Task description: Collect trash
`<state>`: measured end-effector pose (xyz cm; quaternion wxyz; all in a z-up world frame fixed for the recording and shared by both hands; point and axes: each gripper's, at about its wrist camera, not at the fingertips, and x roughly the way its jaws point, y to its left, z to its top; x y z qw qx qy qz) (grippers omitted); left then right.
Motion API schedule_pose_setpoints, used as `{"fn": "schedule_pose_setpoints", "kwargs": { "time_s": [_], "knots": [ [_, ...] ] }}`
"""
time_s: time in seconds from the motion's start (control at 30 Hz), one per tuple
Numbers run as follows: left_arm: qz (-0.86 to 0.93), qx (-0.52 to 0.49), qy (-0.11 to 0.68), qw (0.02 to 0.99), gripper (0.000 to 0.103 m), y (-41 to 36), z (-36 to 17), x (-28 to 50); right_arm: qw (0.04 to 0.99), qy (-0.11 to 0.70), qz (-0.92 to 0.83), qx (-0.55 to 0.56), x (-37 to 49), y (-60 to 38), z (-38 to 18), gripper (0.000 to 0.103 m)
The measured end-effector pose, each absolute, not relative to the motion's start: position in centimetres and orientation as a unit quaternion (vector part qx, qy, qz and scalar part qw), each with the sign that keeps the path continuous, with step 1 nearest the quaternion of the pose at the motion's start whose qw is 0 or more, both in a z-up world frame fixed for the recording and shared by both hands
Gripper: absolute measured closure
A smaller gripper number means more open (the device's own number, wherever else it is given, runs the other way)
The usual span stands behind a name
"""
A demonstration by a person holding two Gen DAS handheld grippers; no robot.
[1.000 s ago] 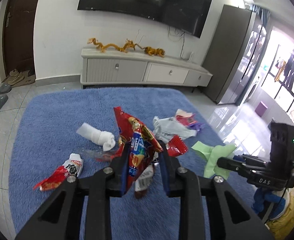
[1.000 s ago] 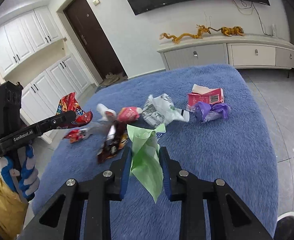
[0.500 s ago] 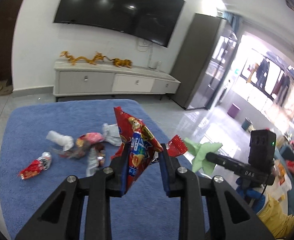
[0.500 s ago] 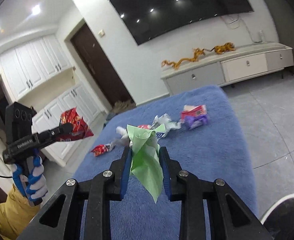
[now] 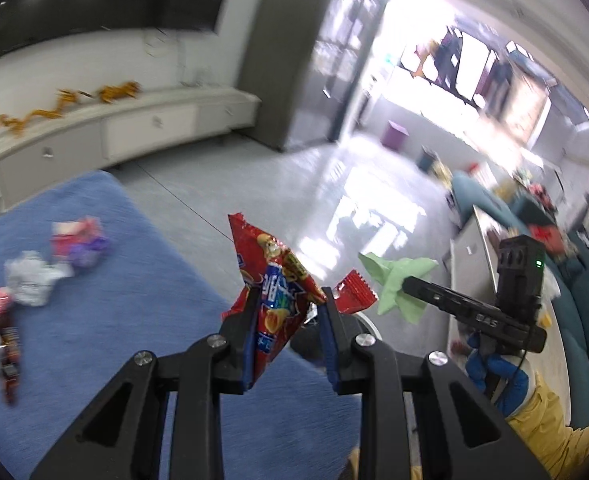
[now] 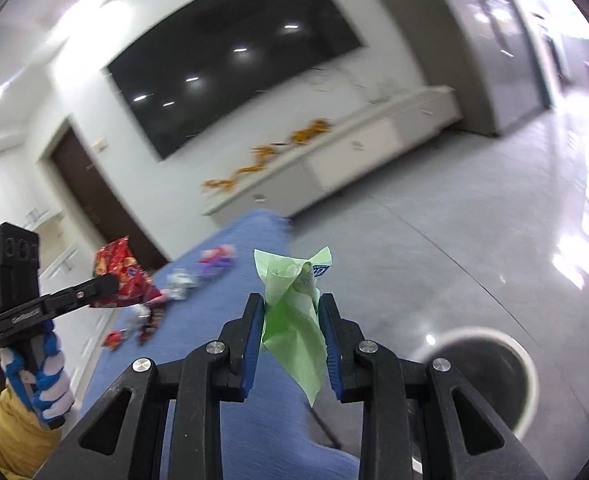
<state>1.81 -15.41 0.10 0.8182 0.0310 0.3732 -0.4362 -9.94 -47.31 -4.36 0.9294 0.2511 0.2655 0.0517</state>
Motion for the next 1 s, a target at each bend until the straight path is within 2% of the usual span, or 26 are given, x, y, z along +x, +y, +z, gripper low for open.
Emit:
{"fn": "schedule_pose_setpoints", "kwargs": {
  "time_s": [0.23, 0.4, 0.5, 0.63, 0.73, 1.0],
  "knots": [
    [-0.469, 0.089, 0.429, 0.767, 0.077, -26.6, -4.7, 0.9, 0.890, 0.316, -0.025, 0.329, -12.0, -54.0, -12.1, 0.076],
    [-0.472, 0.124, 0.467, 0.737, 0.076, -33.0, -8.7, 0.8, 0.861, 0.345, -0.045, 0.371, -12.2, -57.1, -16.8, 0.072],
    [-0.468, 0.135, 0.488, 0.724, 0.071, -35.6, -10.9, 1.4, 0.848, 0.360, -0.050, 0.386, -11.9, -58.4, -19.0, 0.069],
    [-0.465, 0.132, 0.510, 0.711, 0.048, -37.8, -13.0, 2.2, 0.832, 0.379, -0.061, 0.400, -11.4, -59.8, -21.2, 0.063],
    [-0.464, 0.132, 0.522, 0.703, 0.047, -39.0, -14.1, 2.5, 0.821, 0.389, -0.073, 0.411, -11.7, -60.8, -22.5, 0.059],
    [-0.459, 0.120, 0.520, 0.710, 0.047, -37.8, -14.0, 2.6, 0.817, 0.389, -0.082, 0.418, -12.6, -61.1, -22.0, 0.058]
  ]
}}
